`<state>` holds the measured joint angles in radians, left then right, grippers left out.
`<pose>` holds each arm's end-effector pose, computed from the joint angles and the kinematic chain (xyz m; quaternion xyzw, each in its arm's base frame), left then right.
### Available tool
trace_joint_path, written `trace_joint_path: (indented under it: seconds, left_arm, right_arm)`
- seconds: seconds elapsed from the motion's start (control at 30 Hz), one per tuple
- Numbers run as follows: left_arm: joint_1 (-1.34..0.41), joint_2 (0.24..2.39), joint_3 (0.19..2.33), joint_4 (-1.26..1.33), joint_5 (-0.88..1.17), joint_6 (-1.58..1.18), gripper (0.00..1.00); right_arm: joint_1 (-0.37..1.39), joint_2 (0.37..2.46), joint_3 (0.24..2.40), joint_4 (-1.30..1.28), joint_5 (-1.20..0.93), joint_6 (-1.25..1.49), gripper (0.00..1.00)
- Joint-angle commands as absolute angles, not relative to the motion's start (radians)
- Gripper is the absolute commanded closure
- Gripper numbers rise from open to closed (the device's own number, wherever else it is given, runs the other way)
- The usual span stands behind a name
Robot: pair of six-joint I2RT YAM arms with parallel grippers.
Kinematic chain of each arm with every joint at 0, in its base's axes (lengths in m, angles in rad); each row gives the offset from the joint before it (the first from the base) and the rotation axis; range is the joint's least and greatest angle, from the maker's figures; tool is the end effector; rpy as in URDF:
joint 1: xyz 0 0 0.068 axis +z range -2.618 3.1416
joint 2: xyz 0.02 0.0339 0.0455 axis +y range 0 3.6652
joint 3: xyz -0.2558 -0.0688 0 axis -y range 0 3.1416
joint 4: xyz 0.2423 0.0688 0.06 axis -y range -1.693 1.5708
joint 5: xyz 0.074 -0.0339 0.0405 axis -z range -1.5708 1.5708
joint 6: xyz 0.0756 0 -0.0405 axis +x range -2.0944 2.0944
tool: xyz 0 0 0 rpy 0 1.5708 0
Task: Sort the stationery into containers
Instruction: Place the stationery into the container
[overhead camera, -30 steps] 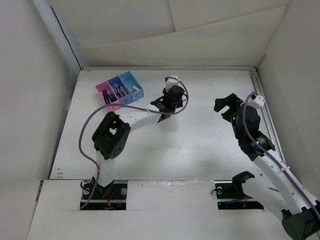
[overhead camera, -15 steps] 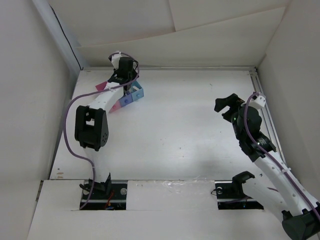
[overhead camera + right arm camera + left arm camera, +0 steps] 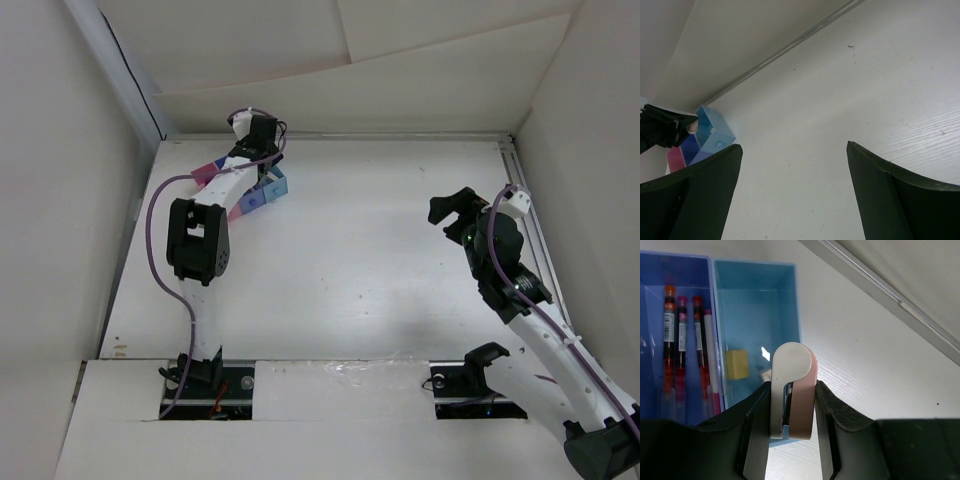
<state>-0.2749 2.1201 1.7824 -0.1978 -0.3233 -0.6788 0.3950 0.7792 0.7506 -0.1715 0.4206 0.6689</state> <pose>0.5141 -0.1200 0.2337 -0.2501 0.8243 -0.0999 0.4981 0.2169 0.0570 0.3179 0.2343 0.7320 0.1747 0.6154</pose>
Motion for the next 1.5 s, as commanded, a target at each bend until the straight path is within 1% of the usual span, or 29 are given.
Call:
trace_joint_path:
  seconds: [0.0, 0.07, 0.1, 0.13, 0.27, 0.3, 0.33, 0.4, 0.47, 0.5, 0.57, 0.83, 0.97, 1.0, 1.07, 1.1, 1.13, 1.17, 1.3, 1.33, 1.4, 1.47]
  left_arm:
    - [-0.270, 2.098, 1.822, -0.204, -0.379, -0.695, 0.88]
    - [-0.270, 2.098, 1.812, -0.204, -0.379, -0.695, 0.88]
    - [-0.270, 2.098, 1.812, -0.204, -0.379, -0.695, 0.87]
    - [-0.270, 2.098, 1.803, -0.204, -0.379, -0.695, 0.82]
    - [-0.270, 2.098, 1.792, -0.204, -0.388, -0.695, 0.70]
    - [-0.270, 2.098, 1.792, -0.204, -0.388, -0.695, 0.66]
    - [-0.270, 2.098, 1.792, -0.204, -0.399, -0.695, 0.66]
    - [-0.270, 2.098, 1.782, -0.204, -0.409, -0.695, 0.61]
    - [-0.270, 2.089, 1.782, -0.204, -0.419, -0.695, 0.47]
    - [-0.270, 2.089, 1.782, -0.204, -0.419, -0.695, 0.43]
    - [-0.270, 2.079, 1.782, -0.204, -0.429, -0.684, 0.38]
    - [-0.270, 2.046, 1.764, -0.195, -0.439, -0.675, 0.37]
    - [-0.270, 1.944, 1.717, -0.150, -0.439, -0.675, 0.37]
    - [-0.270, 1.921, 1.701, -0.125, -0.439, -0.675, 0.39]
    - [-0.270, 1.867, 1.633, -0.083, -0.430, -0.664, 0.39]
    - [-0.270, 1.809, 1.606, -0.034, -0.430, -0.654, 0.27]
    - [-0.270, 1.780, 1.579, -0.003, -0.413, -0.653, 0.00]
    - [-0.270, 1.751, 1.527, 0.020, -0.400, -0.640, 0.00]
    - [-0.279, 1.634, 1.447, 0.054, -0.377, -0.631, 0.00]
    - [-0.293, 1.590, 1.431, 0.063, -0.377, -0.621, 0.00]
    - [-0.314, 1.551, 1.387, 0.054, -0.393, -0.612, 0.00]
    - [-0.314, 1.471, 1.335, 0.043, -0.378, -0.612, 0.00]
  right_arm:
    - [0.405, 0.773, 0.762, -0.129, 0.414, 0.657, 0.09]
    - [0.405, 0.773, 0.762, -0.129, 0.414, 0.657, 0.09]
    - [0.405, 0.773, 0.762, -0.129, 0.414, 0.657, 0.09]
    - [0.405, 0.773, 0.762, -0.129, 0.414, 0.657, 0.09]
    - [0.405, 0.773, 0.762, -0.129, 0.414, 0.657, 0.09]
    - [0.405, 0.773, 0.762, -0.129, 0.414, 0.657, 0.09]
    - [0.405, 0.773, 0.762, -0.129, 0.414, 0.657, 0.09]
    - [0.405, 0.773, 0.762, -0.129, 0.414, 0.657, 0.09]
    - [0.405, 0.773, 0.762, -0.129, 0.414, 0.657, 0.09]
    - [0.405, 0.773, 0.762, -0.129, 0.414, 0.657, 0.09]
    - [0.405, 0.773, 0.762, -0.129, 0.414, 0.657, 0.09]
    - [0.405, 0.773, 0.762, -0.129, 0.414, 0.657, 0.09]
    - [0.405, 0.773, 0.762, -0.129, 0.414, 0.657, 0.09]
    - [0.405, 0.764, 0.762, -0.129, 0.414, 0.657, 0.09]
    - [0.405, 0.764, 0.762, -0.129, 0.414, 0.657, 0.09]
    - [0.405, 0.764, 0.762, -0.129, 0.414, 0.657, 0.09]
    - [0.405, 0.764, 0.762, -0.129, 0.414, 0.657, 0.09]
    - [0.405, 0.764, 0.762, -0.129, 0.414, 0.657, 0.09]
    - [0.405, 0.764, 0.762, -0.129, 0.414, 0.657, 0.07]
    - [0.405, 0.764, 0.762, -0.129, 0.414, 0.657, 0.06]
    - [0.405, 0.764, 0.762, -0.129, 0.414, 0.657, 0.00]
    - [0.405, 0.776, 0.762, -0.129, 0.414, 0.657, 0.00]
